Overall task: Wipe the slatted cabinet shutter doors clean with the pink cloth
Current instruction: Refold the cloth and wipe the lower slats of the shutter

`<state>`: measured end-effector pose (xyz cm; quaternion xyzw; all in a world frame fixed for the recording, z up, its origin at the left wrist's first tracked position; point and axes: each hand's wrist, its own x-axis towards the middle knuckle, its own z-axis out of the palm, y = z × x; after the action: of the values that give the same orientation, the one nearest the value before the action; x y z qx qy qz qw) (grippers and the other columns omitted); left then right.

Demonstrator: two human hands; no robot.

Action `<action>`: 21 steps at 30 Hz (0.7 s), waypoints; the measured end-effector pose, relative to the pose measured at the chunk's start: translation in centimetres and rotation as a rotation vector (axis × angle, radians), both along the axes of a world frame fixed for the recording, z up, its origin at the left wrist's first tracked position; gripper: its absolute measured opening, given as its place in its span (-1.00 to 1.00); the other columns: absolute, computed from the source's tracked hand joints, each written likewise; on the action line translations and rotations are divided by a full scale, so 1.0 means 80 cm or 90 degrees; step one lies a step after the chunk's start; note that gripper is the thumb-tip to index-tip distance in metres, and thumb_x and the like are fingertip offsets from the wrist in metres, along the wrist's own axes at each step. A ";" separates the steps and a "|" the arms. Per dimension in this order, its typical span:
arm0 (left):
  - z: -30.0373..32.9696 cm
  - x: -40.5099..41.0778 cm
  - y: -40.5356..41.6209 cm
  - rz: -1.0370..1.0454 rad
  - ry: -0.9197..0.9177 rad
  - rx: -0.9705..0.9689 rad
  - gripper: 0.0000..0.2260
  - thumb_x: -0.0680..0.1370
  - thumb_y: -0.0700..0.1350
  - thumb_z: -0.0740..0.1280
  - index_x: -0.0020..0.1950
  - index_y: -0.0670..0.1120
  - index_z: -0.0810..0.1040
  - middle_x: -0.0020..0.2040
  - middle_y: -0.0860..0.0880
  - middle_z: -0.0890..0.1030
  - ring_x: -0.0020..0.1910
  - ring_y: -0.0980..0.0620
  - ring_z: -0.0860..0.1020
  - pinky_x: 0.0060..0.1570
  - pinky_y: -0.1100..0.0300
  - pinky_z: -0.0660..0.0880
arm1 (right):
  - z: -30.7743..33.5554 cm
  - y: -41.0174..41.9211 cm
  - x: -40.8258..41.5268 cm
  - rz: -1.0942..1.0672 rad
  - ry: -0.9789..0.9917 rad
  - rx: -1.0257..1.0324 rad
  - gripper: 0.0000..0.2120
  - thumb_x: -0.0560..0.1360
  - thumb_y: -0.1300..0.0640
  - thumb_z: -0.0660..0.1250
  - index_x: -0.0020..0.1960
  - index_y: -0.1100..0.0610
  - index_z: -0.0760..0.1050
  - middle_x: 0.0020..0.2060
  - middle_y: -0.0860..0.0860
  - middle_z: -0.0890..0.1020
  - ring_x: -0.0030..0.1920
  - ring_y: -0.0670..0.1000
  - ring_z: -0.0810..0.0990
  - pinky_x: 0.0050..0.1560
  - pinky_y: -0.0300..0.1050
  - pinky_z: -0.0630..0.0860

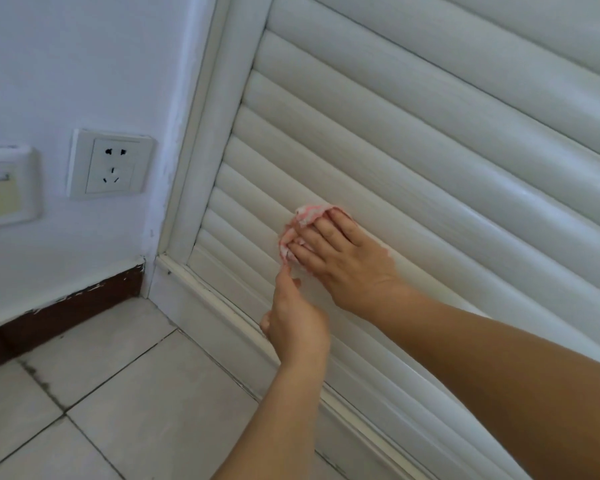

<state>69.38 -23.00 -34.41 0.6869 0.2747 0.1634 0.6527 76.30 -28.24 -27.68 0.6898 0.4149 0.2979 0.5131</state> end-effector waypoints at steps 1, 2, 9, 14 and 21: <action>-0.002 0.000 -0.003 -0.012 -0.016 -0.020 -0.34 0.45 -0.41 0.11 0.47 0.07 0.14 0.28 0.03 0.48 0.21 0.04 0.47 0.25 0.13 0.33 | 0.000 0.000 0.000 0.008 -0.008 -0.008 -0.42 0.48 -0.07 -0.02 0.50 -0.02 0.19 0.49 0.04 0.23 0.50 0.15 0.12 0.40 0.13 -0.38; -0.004 -0.001 -0.005 -0.025 -0.027 -0.032 -0.30 0.45 -0.41 0.11 0.50 0.08 0.07 0.31 0.03 0.47 0.22 0.01 0.46 0.23 0.12 0.37 | 0.001 -0.004 0.000 0.010 0.000 -0.007 -0.43 0.50 -0.02 -0.05 0.49 0.02 0.22 0.48 0.08 0.24 0.50 0.17 0.12 0.42 0.13 -0.36; -0.006 0.000 -0.012 -0.047 -0.037 -0.029 -0.24 0.44 -0.43 0.11 0.53 -0.01 -0.15 0.36 0.04 0.43 0.27 -0.02 0.43 0.18 0.21 0.34 | 0.009 -0.111 -0.041 0.018 0.093 0.084 -0.46 0.47 0.14 0.00 0.41 0.18 0.37 0.35 0.20 0.44 0.38 0.25 0.26 0.43 0.14 0.07; -0.004 -0.003 -0.011 -0.056 -0.033 -0.048 -0.25 0.46 -0.43 0.09 0.53 -0.01 -0.16 0.38 0.04 0.40 0.27 0.00 0.43 0.12 0.31 0.31 | 0.017 -0.128 -0.059 -0.015 0.141 0.155 -0.44 0.42 0.22 -0.05 0.42 0.18 0.23 0.35 0.24 0.42 0.37 0.25 0.29 0.40 0.11 0.08; 0.001 -0.006 -0.022 -0.053 -0.061 -0.111 -0.25 0.49 -0.42 0.06 0.51 0.07 -0.22 0.45 0.09 0.27 0.17 -0.03 0.49 0.11 0.07 0.46 | 0.019 0.015 -0.018 0.032 0.155 0.222 -0.46 0.45 0.15 -0.04 0.35 0.19 0.44 0.38 0.26 0.38 0.38 0.24 0.37 0.38 0.05 0.28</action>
<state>68.90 -24.78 -34.35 0.6296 0.2279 0.1440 0.7286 74.87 -27.07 -26.14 0.7887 0.4328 0.2922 0.3244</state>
